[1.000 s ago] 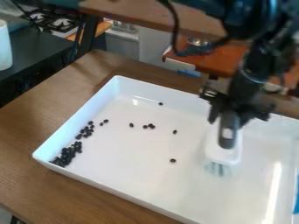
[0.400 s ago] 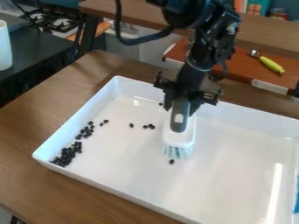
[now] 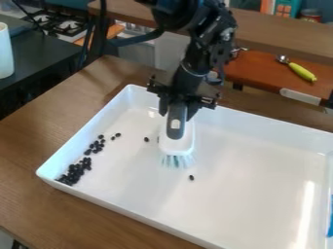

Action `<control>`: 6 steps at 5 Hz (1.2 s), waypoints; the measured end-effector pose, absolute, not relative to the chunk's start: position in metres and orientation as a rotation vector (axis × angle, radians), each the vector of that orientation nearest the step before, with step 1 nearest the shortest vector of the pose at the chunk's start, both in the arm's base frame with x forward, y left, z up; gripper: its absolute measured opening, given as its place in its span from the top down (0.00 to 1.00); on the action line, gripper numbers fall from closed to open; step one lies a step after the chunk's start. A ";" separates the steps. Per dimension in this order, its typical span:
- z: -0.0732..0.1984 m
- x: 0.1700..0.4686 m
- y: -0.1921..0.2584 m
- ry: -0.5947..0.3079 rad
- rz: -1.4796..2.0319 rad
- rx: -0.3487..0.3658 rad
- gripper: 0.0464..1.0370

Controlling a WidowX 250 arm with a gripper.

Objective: Sweep into pile

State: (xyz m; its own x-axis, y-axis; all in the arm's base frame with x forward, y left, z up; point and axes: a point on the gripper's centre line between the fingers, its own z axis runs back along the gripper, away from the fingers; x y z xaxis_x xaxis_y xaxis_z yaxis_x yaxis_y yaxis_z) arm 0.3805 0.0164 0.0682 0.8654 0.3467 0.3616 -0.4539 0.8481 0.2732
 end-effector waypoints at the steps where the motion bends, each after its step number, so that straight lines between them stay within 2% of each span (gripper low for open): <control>1: 0.068 0.377 0.039 -0.289 0.497 0.372 0.55; 4: 0.071 0.326 0.072 -0.197 0.546 0.371 0.55; 5: 0.073 0.318 0.069 -0.204 0.517 0.347 0.55; 6: 0.080 0.320 0.059 -0.228 0.529 0.289 0.55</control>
